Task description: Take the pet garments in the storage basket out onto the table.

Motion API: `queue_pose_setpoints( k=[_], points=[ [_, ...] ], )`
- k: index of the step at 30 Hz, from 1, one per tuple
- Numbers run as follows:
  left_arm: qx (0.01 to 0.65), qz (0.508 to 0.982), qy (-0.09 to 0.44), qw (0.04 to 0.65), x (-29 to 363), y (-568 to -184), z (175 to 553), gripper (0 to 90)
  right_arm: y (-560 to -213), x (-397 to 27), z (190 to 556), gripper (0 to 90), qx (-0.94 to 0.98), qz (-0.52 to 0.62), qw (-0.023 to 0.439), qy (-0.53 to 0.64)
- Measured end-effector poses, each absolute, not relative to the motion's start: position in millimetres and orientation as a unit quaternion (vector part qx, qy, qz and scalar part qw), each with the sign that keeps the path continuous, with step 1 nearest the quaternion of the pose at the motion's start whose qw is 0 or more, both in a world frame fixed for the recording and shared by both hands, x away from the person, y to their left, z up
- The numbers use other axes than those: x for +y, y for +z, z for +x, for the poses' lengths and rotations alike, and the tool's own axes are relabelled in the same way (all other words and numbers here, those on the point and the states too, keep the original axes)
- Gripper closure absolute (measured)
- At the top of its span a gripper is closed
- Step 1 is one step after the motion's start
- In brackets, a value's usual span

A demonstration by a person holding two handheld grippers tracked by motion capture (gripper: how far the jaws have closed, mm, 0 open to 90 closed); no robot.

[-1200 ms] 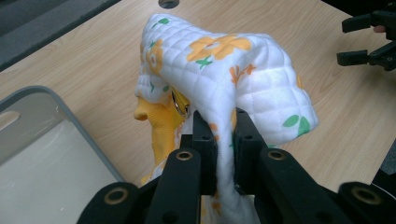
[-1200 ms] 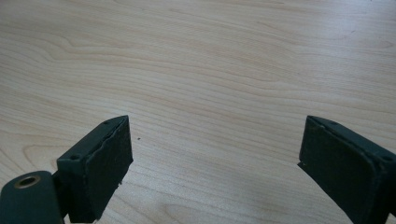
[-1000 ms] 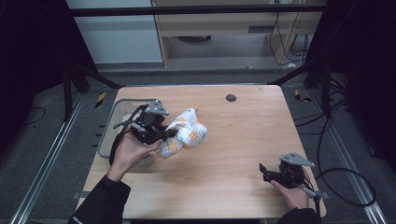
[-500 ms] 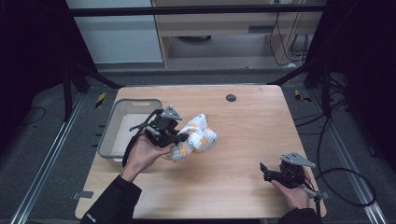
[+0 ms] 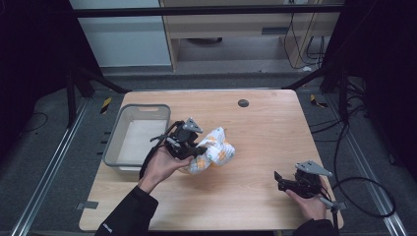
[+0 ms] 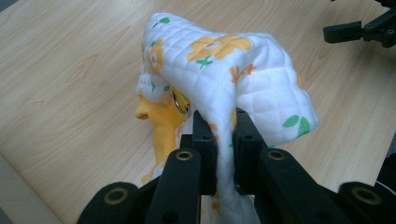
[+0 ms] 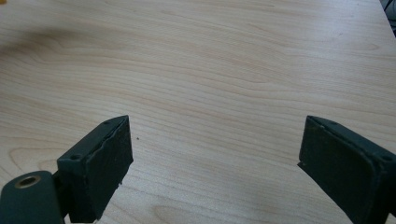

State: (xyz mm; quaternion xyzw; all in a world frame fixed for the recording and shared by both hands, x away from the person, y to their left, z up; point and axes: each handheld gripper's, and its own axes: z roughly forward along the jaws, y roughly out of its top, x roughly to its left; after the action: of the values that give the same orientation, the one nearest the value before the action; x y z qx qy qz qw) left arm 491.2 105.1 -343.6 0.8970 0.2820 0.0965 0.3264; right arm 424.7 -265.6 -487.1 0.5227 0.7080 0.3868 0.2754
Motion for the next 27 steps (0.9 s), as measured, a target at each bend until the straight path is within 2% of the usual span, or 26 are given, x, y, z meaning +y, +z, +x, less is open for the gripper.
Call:
queue_pose_setpoints(
  k=[27],
  points=[
    [0.261,0.915,0.061,0.301,75.6,-395.3,493.0,82.0,-487.9,-265.0,424.8,9.6,0.711,0.519,0.278,0.384]
  ],
)
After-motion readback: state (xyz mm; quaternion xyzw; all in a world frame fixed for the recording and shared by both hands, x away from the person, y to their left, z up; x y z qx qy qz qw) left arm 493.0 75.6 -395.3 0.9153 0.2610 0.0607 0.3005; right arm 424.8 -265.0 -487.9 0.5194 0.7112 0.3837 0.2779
